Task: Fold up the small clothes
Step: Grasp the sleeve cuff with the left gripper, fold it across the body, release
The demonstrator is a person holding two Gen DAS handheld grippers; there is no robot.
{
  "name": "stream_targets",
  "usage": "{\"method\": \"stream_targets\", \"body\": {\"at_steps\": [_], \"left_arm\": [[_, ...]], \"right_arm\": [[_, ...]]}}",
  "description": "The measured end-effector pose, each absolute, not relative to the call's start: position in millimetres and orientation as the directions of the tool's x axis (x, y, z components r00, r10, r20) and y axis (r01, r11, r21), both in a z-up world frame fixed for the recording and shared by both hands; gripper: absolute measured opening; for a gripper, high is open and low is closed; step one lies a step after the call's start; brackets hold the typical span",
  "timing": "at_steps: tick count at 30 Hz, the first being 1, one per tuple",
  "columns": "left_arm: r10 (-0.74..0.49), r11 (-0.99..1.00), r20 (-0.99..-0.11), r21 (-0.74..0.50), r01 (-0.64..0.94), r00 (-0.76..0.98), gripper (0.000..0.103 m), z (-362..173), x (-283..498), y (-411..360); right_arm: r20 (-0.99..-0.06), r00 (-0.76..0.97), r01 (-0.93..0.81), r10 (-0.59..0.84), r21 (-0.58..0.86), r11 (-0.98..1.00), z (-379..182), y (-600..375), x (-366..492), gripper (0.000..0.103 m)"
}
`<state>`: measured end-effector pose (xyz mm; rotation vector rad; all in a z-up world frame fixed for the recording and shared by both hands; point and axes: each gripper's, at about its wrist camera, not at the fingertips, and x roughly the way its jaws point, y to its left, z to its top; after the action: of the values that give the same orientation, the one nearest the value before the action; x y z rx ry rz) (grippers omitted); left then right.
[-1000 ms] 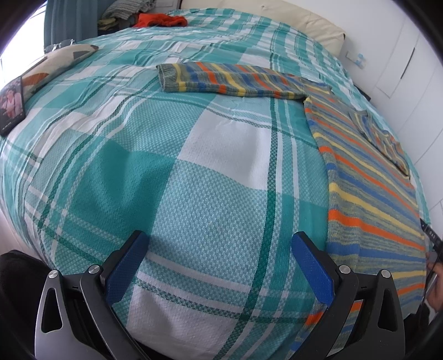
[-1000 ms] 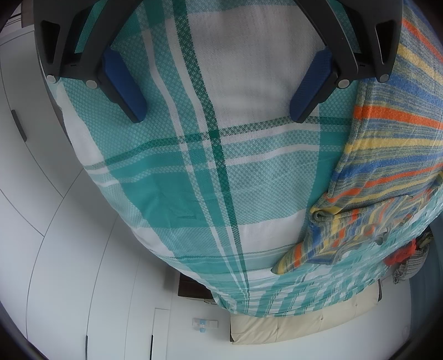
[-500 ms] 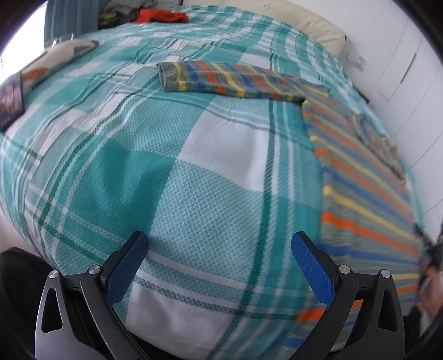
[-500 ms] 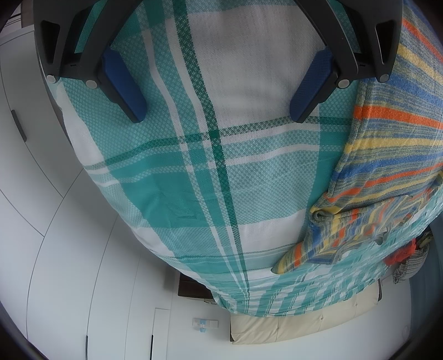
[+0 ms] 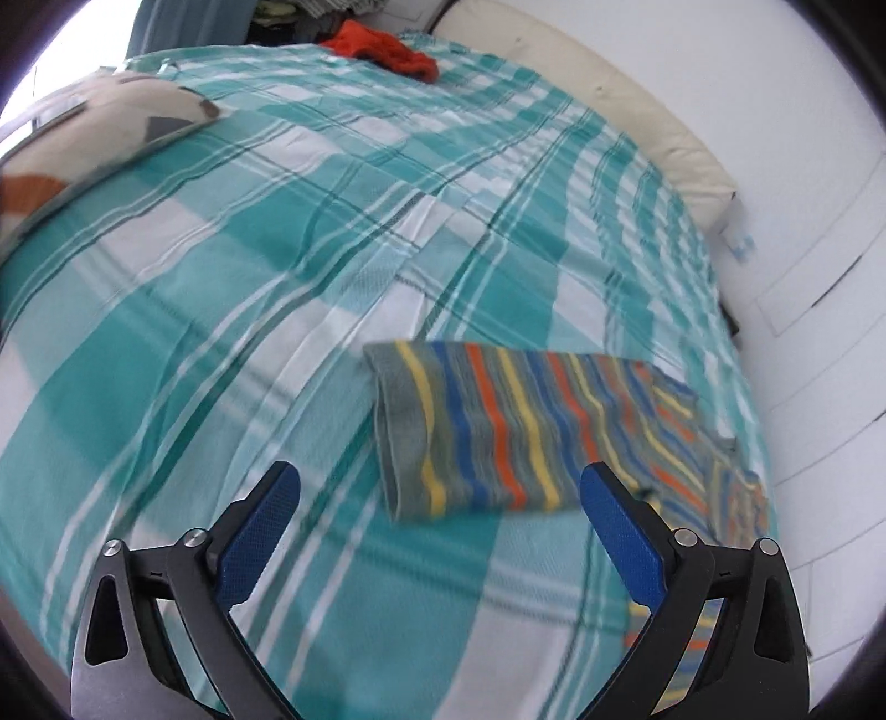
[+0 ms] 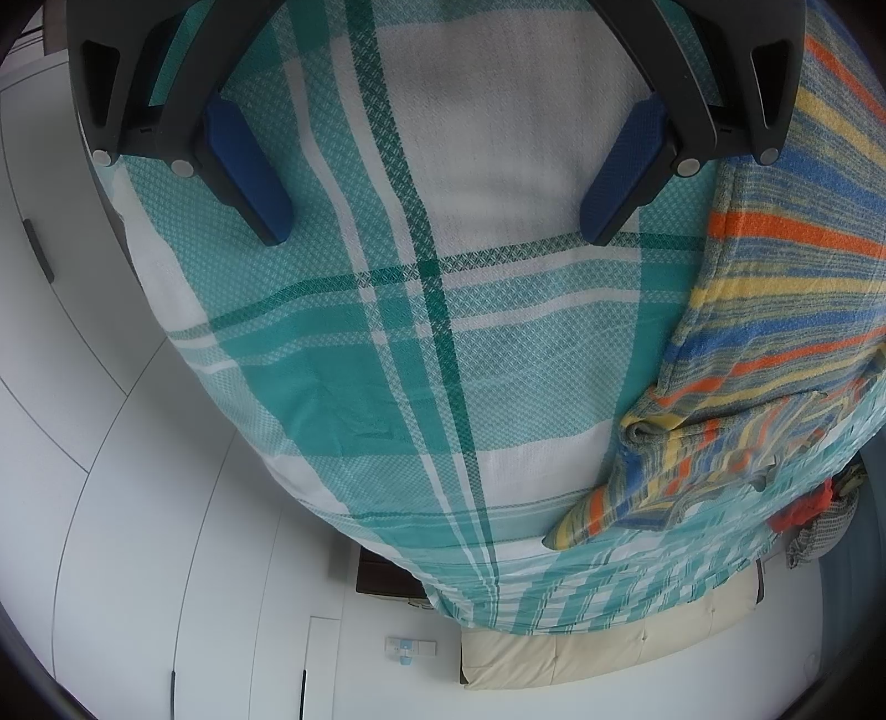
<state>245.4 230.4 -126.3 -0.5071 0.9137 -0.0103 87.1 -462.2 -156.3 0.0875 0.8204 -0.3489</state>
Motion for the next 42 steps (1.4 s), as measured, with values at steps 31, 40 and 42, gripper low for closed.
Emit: {"method": "stream_targets", "body": {"at_steps": [31,40,42], "left_arm": [[-0.438,0.894,-0.791,-0.335,0.297,0.426,0.080,-39.6,316.7,-76.1],[-0.177,0.982,-0.871,-0.122,0.146,0.458,0.082,-90.0,264.8,68.7],[-0.132,0.989,-0.882,-0.090,0.114,0.453,0.082,-102.8,248.2,91.8]], "right_arm": [[-0.734,0.619,0.340,-0.278,-0.069,0.938,-160.0,-460.1,90.9,0.103],[-0.734,0.621,0.340,-0.275,-0.064,0.938,-160.3,-460.5,91.1,0.103],[-0.734,0.621,0.339,-0.275,-0.064,0.938,-160.3,-460.5,91.1,0.103]]}}
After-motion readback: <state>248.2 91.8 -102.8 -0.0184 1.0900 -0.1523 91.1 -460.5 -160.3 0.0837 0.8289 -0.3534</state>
